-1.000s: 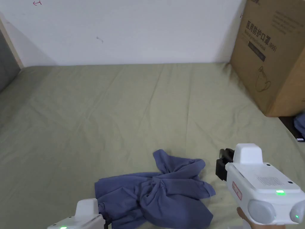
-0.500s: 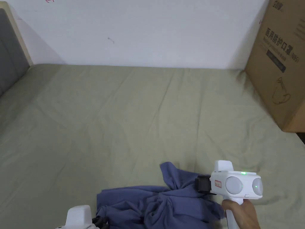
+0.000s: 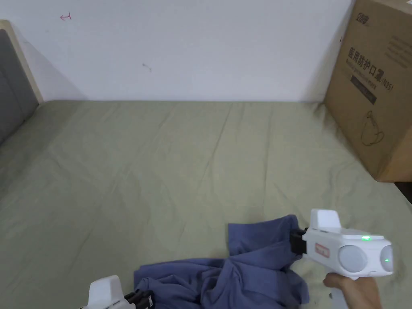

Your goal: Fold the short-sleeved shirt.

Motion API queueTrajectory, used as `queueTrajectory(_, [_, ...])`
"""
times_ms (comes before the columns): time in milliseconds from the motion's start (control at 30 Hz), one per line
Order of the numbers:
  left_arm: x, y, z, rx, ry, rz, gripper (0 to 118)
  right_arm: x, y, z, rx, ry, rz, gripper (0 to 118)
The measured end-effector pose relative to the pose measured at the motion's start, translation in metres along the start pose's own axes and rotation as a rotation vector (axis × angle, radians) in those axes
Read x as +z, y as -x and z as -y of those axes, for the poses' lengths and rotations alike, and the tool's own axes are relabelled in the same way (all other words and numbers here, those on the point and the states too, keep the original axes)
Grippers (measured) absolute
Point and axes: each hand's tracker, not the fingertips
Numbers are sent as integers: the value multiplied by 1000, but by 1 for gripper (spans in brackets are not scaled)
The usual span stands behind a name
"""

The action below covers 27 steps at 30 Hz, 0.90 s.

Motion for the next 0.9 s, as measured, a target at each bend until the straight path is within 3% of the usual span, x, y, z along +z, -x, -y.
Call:
queueTrajectory(367, [34, -21, -134, -47, -229, 37, 5, 119, -43, -98, 44, -301, 123, 6])
queueTrajectory(567, [49, -47, -227, -138, -343, -3, 5, 138, -48, -154, 82, -439, 188, 6])
queueTrajectory(900, [58, -68, -352, -174, -455, -105, 5, 139, -44, -235, 67, -573, 210, 6])
